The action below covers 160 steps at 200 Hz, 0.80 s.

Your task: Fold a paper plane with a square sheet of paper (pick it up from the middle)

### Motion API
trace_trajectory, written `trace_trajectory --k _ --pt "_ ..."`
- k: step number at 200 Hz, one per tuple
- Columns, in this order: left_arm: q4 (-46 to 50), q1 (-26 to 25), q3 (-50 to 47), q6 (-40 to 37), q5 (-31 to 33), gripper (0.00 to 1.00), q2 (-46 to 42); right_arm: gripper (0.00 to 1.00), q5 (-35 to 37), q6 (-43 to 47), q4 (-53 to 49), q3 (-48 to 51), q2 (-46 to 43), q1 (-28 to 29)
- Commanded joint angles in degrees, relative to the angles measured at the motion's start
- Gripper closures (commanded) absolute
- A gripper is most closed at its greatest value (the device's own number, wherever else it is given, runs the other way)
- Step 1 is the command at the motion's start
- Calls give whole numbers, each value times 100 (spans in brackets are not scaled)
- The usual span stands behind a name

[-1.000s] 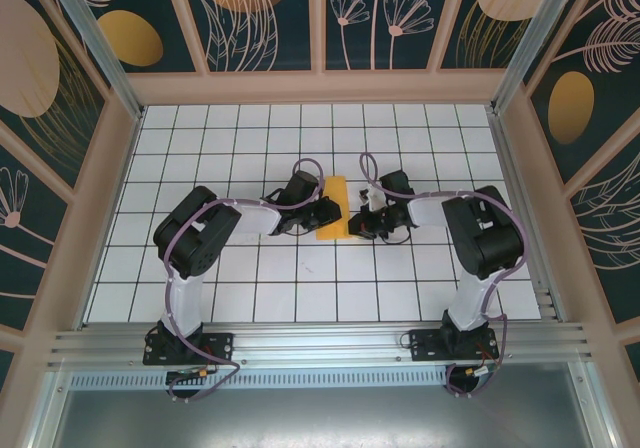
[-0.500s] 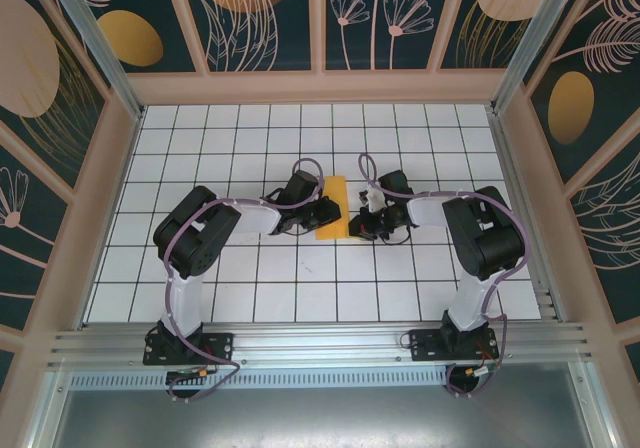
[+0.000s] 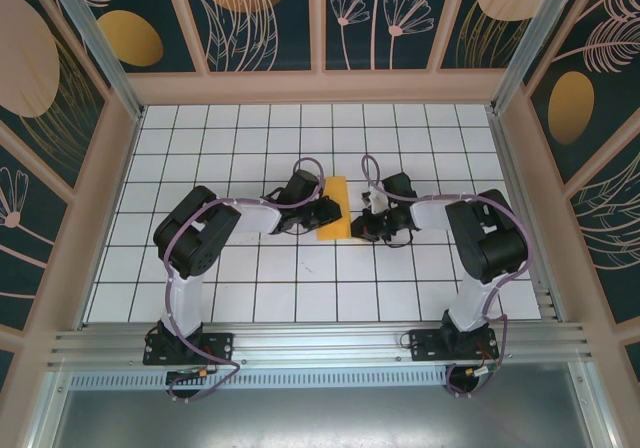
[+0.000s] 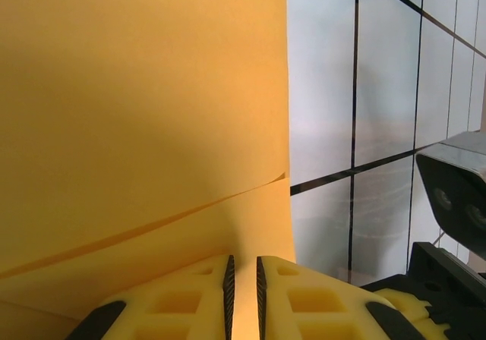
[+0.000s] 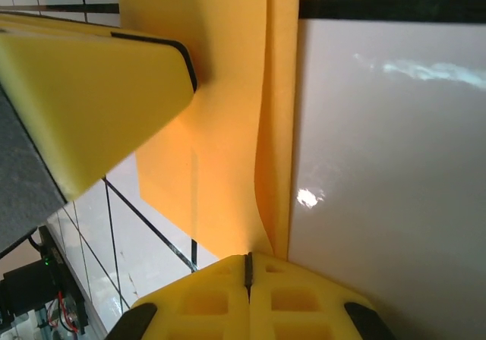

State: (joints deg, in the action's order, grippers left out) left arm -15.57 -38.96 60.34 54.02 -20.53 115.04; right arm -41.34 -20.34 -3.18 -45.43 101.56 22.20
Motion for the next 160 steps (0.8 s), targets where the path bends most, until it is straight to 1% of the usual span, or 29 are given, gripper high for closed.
trace_trajectory --k 1,14,31,46,60,100,140,160 --pt "115 33 204 -146 -42 78 -388 87 204 -32 -175 -34 -612 -57" --pt "113 35 226 -136 58 75 -632 79 450 -32 -216 -109 -860 -77" --pt "202 38 181 -162 335 71 -947 71 810 -38 -205 -138 -927 -133" --pt "252 67 27 -138 591 70 -1150 65 851 -34 -119 -200 -830 -158" --pt "221 114 -182 -79 643 71 -1237 60 831 -19 -26 -295 -690 -150" --pt "-197 187 -661 133 363 75 -1164 57 873 229 -172 -743 -215 -107" --pt "-315 187 -594 188 144 81 -788 55 873 348 -294 -1101 228 -64" --pt "-302 187 -526 197 94 81 -619 55 858 373 -315 -1266 440 -50"
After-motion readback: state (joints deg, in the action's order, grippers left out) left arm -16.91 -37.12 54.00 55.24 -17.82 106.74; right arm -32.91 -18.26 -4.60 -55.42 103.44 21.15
